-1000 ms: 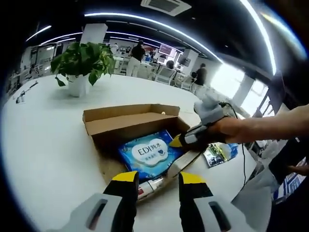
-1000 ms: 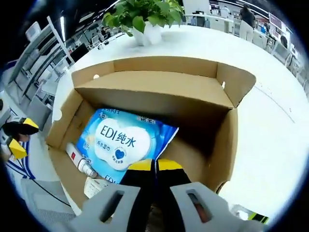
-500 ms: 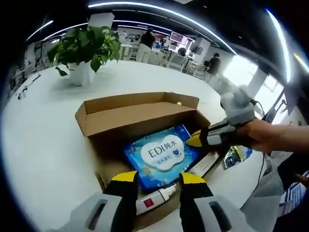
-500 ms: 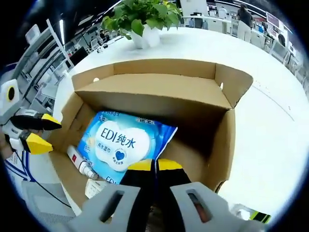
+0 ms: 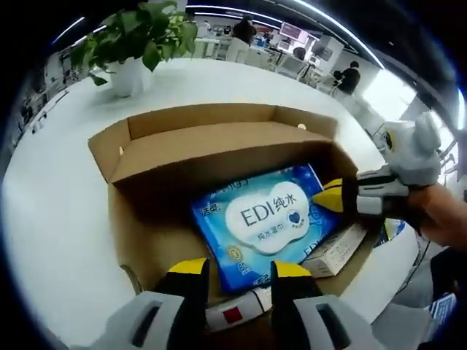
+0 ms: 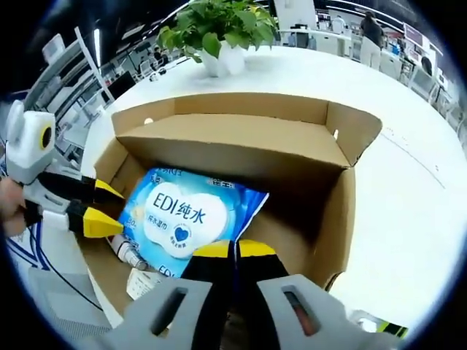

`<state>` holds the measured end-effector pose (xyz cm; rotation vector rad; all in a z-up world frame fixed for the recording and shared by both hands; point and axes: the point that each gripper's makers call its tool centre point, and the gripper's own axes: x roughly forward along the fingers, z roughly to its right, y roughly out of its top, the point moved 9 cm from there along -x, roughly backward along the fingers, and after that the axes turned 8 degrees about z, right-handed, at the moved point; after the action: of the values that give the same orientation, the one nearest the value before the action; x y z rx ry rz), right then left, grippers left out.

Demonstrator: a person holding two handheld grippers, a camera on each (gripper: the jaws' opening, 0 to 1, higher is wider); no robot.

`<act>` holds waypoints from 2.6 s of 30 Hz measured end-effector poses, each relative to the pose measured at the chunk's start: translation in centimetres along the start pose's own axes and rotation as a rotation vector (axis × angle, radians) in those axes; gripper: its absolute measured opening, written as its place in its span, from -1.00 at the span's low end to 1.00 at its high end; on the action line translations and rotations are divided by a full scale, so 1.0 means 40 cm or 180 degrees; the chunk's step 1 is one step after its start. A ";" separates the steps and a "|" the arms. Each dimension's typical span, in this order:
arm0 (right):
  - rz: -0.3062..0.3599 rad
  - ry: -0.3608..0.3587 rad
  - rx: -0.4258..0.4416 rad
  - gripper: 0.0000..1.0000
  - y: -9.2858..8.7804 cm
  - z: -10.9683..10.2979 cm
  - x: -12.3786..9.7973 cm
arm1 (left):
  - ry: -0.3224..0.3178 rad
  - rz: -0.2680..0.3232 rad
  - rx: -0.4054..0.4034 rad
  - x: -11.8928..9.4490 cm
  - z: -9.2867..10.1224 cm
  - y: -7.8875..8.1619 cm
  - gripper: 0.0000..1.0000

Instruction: Operate the shoe box by opening the lid, removing the specified soft item, and placing it in the target area until the item is outside and the box remains undamaged.

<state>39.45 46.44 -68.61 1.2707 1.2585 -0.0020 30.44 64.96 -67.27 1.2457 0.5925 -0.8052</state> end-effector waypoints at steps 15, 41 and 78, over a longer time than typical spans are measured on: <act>0.0011 0.0030 -0.0071 -1.00 -0.005 -0.031 -0.027 | -0.0147 -0.0182 -0.0406 0.066 -0.003 -0.017 -0.42; 0.0165 0.0101 0.0134 -1.00 -0.016 -0.032 -0.049 | -0.0312 0.0147 -0.0593 0.009 -0.010 -0.001 -0.90; 0.0654 -0.0080 -0.0007 -1.00 0.039 0.015 -0.251 | -0.0586 0.0579 -0.0237 -0.119 0.138 0.103 -0.90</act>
<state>36.80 40.52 -60.75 1.3889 1.1015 0.1306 30.71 61.06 -59.89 1.1255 0.3517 -0.7290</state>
